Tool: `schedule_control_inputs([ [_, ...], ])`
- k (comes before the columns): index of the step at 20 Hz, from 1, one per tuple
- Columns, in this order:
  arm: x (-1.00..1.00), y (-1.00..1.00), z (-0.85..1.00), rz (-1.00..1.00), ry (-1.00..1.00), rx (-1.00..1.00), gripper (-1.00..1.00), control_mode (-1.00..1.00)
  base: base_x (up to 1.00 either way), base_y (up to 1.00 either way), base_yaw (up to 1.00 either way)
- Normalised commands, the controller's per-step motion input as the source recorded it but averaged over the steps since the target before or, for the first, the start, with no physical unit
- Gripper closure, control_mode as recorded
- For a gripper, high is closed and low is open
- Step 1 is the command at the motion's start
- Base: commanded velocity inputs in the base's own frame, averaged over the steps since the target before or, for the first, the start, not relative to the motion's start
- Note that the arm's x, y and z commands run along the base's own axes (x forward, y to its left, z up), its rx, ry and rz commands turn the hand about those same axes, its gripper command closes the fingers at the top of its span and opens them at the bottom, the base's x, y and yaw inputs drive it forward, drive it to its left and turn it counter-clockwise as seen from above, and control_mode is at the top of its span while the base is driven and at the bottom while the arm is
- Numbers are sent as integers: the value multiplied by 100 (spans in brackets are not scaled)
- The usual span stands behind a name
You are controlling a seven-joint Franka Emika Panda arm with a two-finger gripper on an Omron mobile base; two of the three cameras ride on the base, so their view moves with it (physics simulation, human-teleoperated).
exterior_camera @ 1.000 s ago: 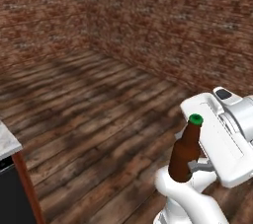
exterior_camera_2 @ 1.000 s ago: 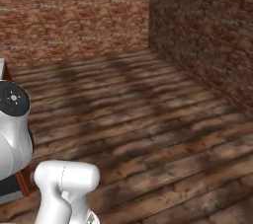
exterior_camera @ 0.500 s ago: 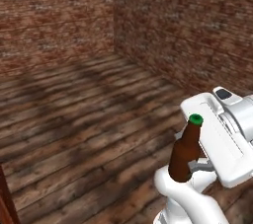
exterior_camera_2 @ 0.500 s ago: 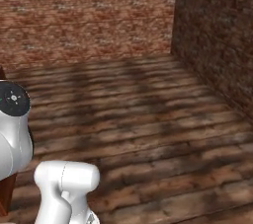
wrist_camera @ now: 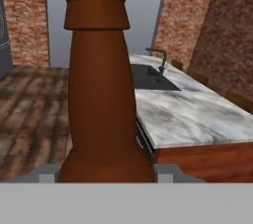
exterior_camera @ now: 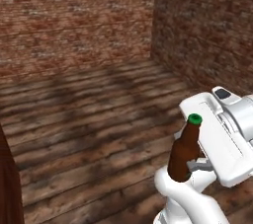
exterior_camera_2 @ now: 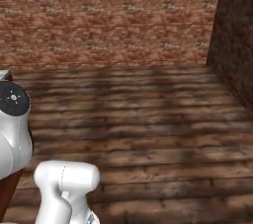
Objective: Get the candle and the beer from the cabinet and move them to the dining counter.
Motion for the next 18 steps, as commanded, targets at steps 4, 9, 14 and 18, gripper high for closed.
schedule_control_inputs([
  [4, 0, 0, 0, 0, 0, 0, 100, 100, 100, -11, 37],
  [9, 0, 0, 0, 0, 0, 0, 100, 100, 100, -14, 38],
  [14, 0, 0, 0, 0, 0, 0, 100, 100, 100, -22, 38],
  [18, 0, 0, 0, 0, 0, 0, 100, 100, 100, -25, 39],
])
